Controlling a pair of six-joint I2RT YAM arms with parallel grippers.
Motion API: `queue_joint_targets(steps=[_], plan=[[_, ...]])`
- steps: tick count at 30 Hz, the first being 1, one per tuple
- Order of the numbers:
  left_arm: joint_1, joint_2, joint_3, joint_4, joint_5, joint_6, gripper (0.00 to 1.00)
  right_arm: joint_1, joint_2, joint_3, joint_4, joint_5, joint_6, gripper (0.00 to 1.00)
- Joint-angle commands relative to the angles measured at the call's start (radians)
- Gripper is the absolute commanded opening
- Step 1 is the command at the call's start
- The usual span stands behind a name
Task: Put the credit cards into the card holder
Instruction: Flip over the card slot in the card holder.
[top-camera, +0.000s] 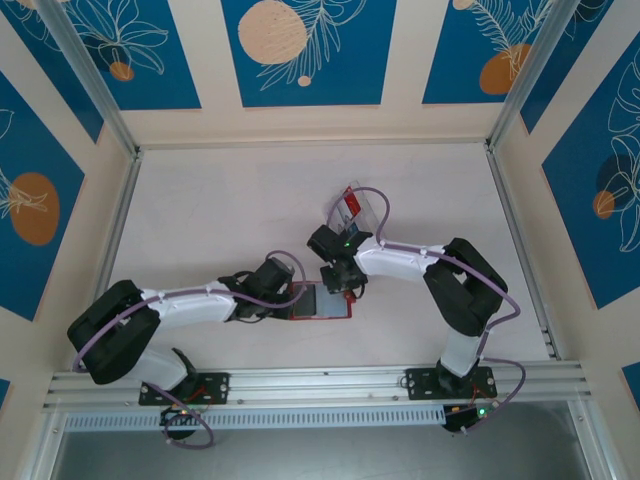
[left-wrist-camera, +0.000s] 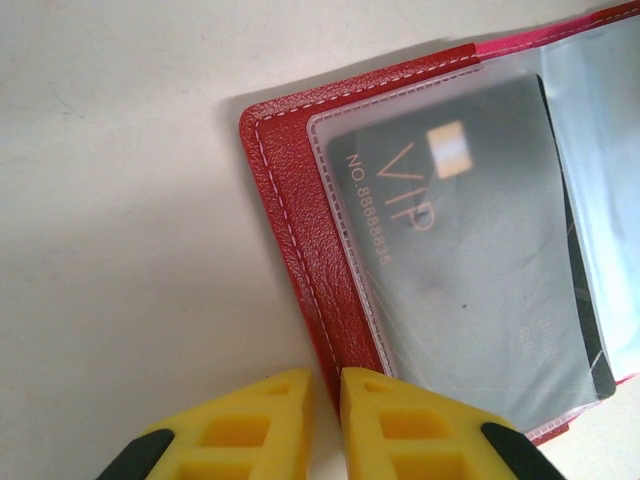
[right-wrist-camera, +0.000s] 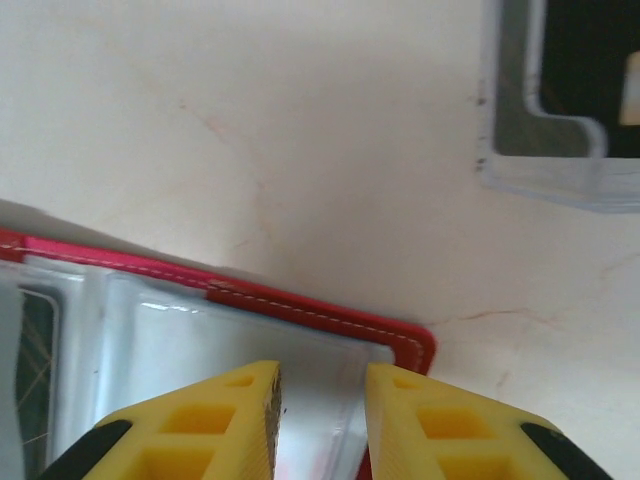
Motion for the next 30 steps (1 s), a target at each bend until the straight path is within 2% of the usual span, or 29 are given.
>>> queue_joint_targets(steps=[1,9,17,21,30], plan=[[0.007,0.031,-0.036,-0.015,0.005,-0.011,0.15,-0.001,-0.022,-0.007,-0.031,0.044,0.011,0.3],[0.007,0.028,-0.035,-0.019,0.003,-0.011,0.15,0.008,0.016,-0.005,-0.012,0.009,0.009,0.3],[0.007,0.029,-0.036,-0.016,0.005,-0.011,0.15,0.044,-0.055,-0.016,-0.014,0.109,0.021,0.29],[0.007,0.029,-0.036,-0.015,0.006,-0.013,0.15,0.041,-0.111,-0.042,0.031,0.064,0.007,0.3],[0.007,0.022,-0.038,-0.022,0.005,-0.013,0.15,0.027,-0.044,-0.041,0.051,0.005,0.004,0.29]])
